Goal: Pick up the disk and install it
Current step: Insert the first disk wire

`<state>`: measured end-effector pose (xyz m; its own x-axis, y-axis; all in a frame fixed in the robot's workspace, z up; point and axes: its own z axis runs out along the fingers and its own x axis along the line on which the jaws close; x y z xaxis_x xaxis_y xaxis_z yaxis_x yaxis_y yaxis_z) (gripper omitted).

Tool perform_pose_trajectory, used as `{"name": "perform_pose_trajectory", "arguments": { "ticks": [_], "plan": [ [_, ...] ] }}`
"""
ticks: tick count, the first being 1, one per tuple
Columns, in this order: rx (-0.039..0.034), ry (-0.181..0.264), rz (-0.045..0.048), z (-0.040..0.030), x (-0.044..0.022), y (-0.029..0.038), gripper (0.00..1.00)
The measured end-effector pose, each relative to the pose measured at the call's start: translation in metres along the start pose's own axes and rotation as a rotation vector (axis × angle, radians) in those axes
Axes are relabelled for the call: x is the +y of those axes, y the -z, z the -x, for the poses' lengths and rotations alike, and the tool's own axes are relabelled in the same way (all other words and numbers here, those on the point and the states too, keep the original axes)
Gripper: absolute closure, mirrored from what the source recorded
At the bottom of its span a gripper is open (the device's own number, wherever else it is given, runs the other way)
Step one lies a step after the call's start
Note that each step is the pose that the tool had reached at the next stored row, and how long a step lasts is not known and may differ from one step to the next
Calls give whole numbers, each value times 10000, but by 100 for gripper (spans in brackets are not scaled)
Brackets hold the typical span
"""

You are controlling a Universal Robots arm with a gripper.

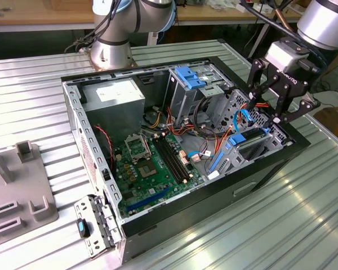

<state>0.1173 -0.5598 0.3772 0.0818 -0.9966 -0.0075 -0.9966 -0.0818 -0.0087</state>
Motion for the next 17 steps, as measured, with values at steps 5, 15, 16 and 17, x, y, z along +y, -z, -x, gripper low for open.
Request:
{"name": "perform_pose_trajectory", "arguments": {
  "ticks": [5, 15, 16, 17],
  "plan": [
    [-9, 1060, 8, 16, -60, -1, 42],
    [-13, 1589, 12, 30, -104, -2, 42],
    [-15, 1616, 12, 31, -104, -2, 42],
    [-15, 1659, 13, 32, -104, -2, 42]
  ]
}}
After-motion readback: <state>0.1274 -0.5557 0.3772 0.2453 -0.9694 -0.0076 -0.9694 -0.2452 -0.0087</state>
